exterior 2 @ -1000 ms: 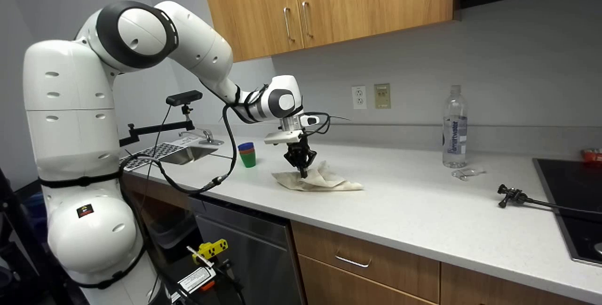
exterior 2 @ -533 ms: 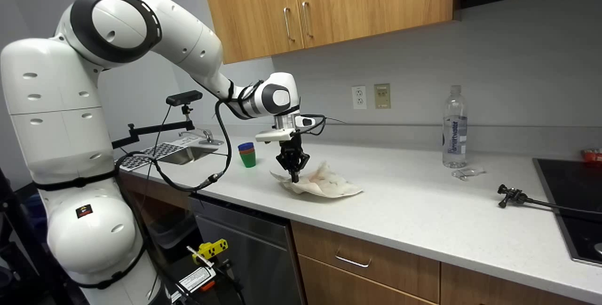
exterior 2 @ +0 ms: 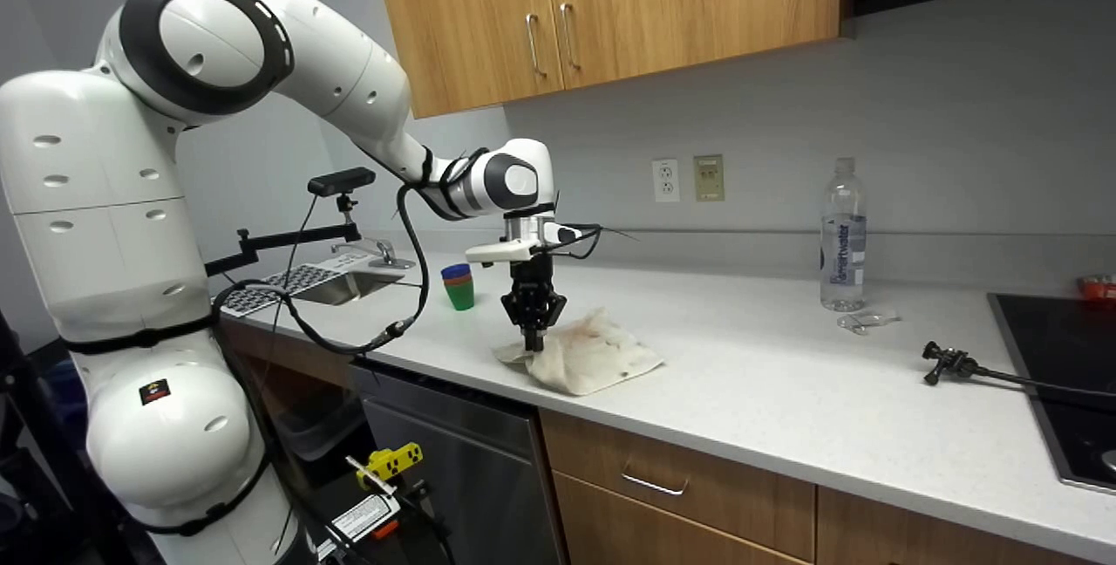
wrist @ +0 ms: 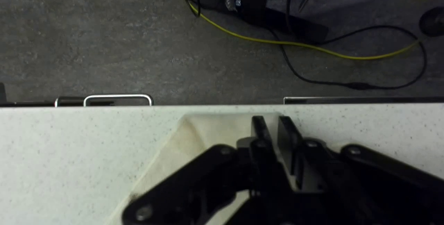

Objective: Unfold the towel

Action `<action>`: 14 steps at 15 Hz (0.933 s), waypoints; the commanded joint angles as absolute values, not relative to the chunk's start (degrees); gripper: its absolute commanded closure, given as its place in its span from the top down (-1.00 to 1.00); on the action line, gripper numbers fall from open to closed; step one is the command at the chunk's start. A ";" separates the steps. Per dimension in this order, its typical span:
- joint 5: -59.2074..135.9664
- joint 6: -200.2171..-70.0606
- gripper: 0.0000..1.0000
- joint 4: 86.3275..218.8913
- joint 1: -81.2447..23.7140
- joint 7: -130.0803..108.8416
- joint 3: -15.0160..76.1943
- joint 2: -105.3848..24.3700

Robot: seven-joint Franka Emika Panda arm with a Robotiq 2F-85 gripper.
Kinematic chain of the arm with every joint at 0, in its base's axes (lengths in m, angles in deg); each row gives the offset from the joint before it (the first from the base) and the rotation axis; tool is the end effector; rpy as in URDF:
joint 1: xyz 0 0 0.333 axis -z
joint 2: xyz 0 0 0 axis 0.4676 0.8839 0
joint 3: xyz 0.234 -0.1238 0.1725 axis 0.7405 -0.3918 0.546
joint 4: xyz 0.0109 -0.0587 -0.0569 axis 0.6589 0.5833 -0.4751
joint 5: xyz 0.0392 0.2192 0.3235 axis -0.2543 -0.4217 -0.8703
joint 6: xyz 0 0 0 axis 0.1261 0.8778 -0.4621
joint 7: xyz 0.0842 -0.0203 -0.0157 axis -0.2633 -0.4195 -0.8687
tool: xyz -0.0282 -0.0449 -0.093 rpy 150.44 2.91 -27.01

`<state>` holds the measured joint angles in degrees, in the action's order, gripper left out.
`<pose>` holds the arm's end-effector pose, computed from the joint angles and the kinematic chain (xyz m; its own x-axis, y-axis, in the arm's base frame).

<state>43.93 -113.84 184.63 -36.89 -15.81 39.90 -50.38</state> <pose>0.4996 0.1181 0.3196 0.9014 0.3044 -0.3080 0.3482 -0.9323 0.0976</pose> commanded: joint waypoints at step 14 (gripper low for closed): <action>44.37 -130.53 1.00 181.01 -32.95 -15.70 37.91 -49.23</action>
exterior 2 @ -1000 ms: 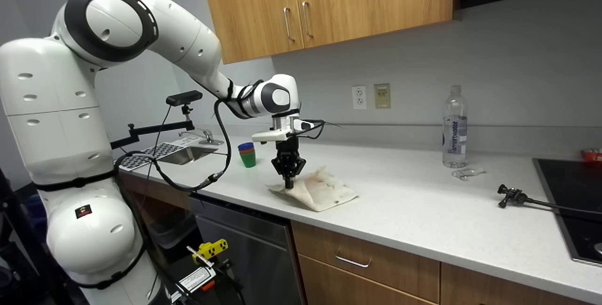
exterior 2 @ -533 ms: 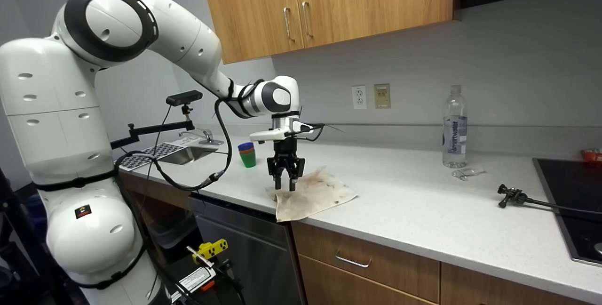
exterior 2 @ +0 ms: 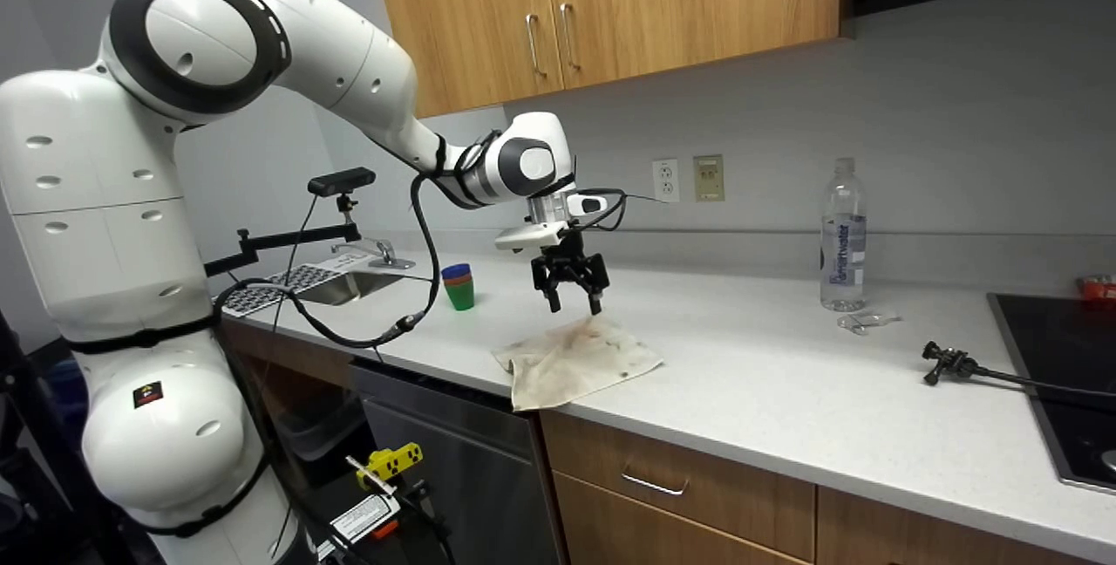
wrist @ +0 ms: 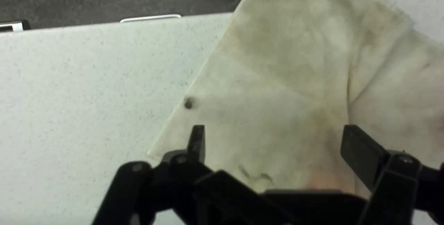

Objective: Unfold the towel

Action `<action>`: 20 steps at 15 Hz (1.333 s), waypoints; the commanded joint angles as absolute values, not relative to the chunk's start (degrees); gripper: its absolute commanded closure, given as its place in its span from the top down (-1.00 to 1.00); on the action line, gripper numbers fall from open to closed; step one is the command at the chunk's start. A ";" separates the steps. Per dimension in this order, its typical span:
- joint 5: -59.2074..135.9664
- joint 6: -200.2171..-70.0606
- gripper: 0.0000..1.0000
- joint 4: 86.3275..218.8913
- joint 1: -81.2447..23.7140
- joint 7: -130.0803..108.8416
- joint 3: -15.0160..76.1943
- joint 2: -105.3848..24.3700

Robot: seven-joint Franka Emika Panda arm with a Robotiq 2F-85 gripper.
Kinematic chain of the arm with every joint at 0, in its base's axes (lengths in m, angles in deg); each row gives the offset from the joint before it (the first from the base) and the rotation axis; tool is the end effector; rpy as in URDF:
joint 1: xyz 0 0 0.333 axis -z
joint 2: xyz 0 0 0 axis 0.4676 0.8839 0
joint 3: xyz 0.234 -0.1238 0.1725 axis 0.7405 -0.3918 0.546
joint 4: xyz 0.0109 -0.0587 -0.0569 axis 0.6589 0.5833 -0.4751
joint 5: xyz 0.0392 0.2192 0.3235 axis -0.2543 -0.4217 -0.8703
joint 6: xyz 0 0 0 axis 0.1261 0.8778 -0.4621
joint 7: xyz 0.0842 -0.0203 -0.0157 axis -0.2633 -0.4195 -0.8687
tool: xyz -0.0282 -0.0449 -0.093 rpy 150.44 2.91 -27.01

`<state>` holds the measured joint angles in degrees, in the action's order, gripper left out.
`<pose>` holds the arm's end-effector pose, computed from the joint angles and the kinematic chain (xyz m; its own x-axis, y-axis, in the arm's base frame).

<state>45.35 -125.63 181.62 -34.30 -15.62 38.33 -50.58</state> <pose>0.5462 0.0915 0.3570 0.9585 0.2800 -0.0546 0.2848 -0.9500 0.1283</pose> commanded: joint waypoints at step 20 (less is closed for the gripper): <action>43.15 -143.86 -1.00 175.67 -31.45 -11.10 33.97 -35.27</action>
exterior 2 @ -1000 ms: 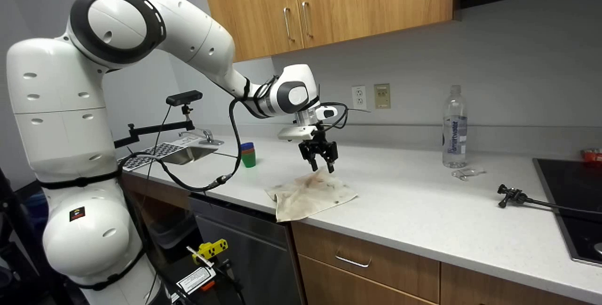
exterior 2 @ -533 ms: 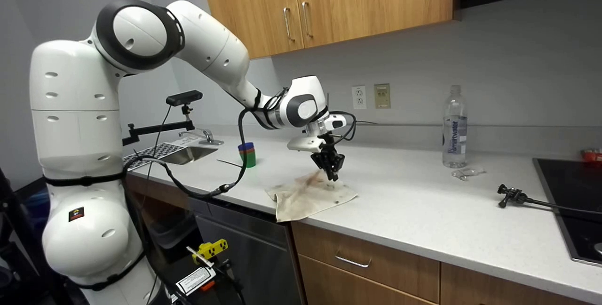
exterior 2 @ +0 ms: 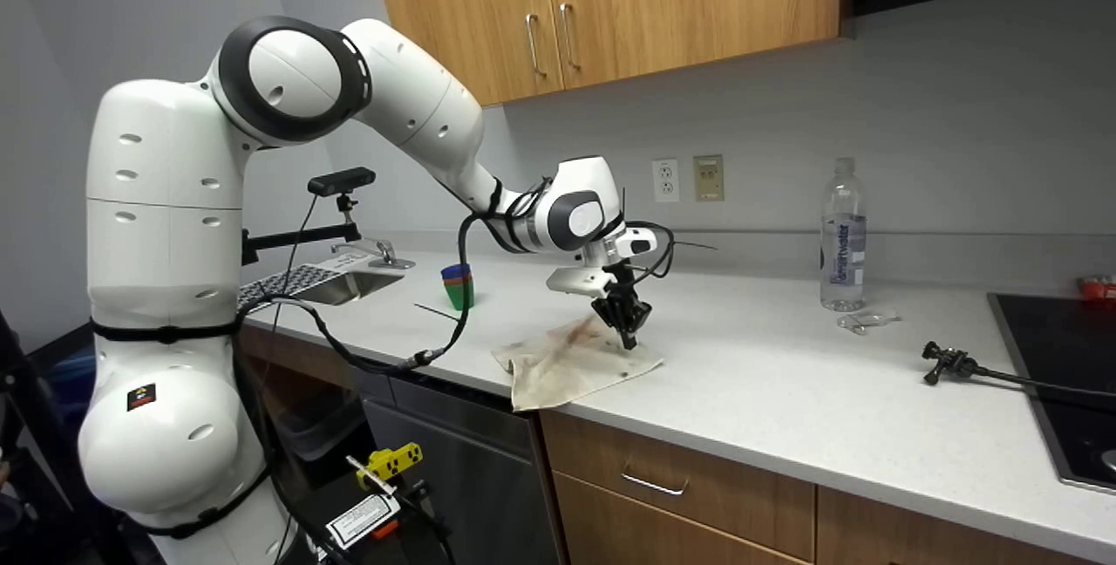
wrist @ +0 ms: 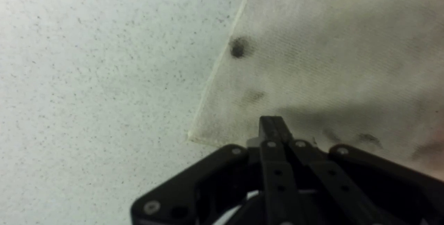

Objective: Unfold the towel

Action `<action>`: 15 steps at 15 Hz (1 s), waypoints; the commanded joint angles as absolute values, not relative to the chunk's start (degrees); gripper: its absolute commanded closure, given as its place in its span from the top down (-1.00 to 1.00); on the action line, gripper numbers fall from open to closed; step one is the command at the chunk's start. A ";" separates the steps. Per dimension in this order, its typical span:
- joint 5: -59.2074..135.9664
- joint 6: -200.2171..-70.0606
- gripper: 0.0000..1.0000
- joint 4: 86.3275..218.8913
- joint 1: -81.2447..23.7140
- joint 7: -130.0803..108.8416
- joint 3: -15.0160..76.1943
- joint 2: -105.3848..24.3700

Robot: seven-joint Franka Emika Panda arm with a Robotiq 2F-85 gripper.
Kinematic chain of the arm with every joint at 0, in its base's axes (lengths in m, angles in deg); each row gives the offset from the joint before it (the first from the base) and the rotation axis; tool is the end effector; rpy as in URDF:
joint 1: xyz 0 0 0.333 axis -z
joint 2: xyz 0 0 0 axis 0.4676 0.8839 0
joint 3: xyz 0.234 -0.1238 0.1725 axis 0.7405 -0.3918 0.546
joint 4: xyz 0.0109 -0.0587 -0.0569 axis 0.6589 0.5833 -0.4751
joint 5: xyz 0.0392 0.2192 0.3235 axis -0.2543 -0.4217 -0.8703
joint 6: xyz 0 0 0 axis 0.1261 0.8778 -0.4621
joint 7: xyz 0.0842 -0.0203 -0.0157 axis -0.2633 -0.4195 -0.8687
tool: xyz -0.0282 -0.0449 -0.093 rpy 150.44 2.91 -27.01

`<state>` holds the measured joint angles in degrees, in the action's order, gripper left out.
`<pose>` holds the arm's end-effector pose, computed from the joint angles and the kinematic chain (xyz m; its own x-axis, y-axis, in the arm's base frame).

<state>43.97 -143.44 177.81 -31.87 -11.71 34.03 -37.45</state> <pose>0.6017 0.0375 0.2803 0.9879 0.1183 0.0999 0.1086 -0.9893 0.0978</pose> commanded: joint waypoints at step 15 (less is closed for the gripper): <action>44.04 -143.37 -1.00 170.13 -31.78 -9.39 32.31 -28.97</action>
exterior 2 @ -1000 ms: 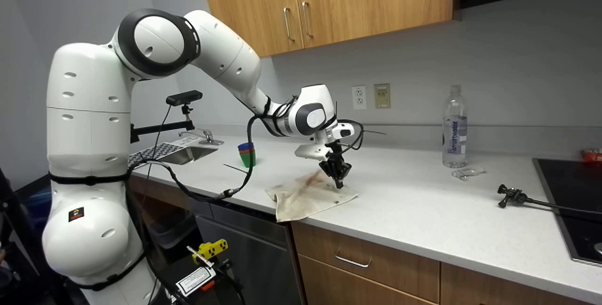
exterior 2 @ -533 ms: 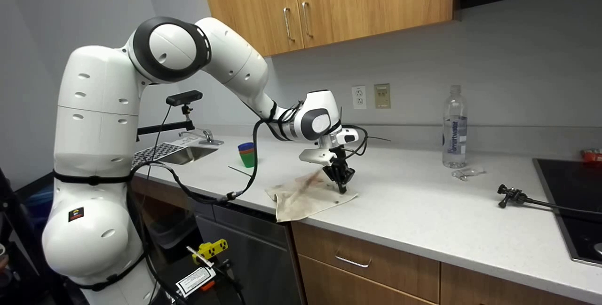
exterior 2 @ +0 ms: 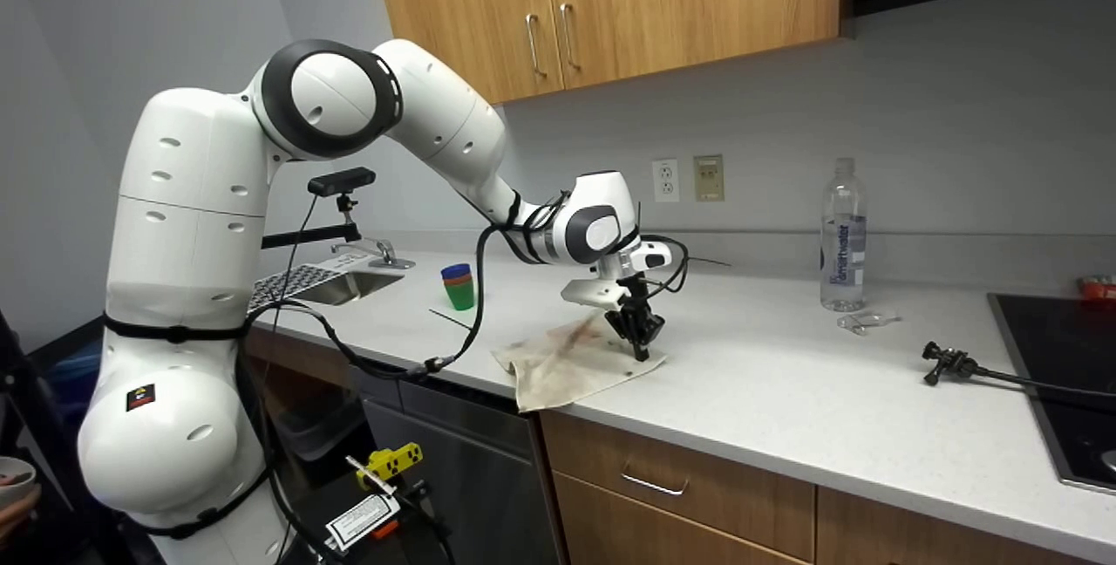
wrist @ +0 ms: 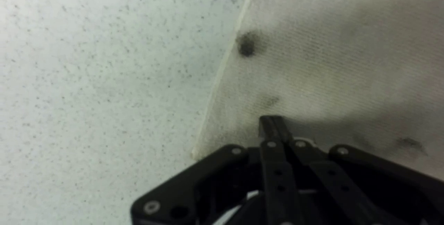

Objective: Unfold the towel

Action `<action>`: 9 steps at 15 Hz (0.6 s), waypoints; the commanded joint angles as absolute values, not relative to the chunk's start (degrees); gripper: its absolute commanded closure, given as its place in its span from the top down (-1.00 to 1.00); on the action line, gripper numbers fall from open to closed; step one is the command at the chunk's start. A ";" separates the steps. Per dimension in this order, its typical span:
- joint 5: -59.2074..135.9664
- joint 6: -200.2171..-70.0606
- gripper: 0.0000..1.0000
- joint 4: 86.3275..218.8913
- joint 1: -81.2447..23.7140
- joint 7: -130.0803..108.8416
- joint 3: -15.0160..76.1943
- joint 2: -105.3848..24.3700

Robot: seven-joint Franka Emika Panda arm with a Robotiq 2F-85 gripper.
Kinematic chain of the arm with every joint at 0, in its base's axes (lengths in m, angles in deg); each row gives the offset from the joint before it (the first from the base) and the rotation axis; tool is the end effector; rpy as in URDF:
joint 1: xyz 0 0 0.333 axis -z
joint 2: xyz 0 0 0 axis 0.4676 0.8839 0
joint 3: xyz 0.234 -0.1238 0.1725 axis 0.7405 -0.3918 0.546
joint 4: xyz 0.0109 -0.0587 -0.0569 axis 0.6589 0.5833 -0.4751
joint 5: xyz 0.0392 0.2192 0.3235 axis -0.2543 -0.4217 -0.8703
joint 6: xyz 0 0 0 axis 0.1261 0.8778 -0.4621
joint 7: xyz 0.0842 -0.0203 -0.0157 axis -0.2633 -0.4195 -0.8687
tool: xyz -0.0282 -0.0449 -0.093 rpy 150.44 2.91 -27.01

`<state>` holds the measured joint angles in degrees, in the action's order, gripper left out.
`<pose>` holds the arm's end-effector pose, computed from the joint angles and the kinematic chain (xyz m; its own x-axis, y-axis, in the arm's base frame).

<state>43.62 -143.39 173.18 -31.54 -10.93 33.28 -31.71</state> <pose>0.6220 0.0274 0.2526 0.9932 0.0833 0.0811 0.0753 -0.9923 0.0981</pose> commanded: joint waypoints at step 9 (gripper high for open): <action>44.38 -141.88 -1.00 158.08 -32.16 -6.32 30.15 -21.52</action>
<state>43.91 -143.35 164.64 -31.56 -7.99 31.18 -26.05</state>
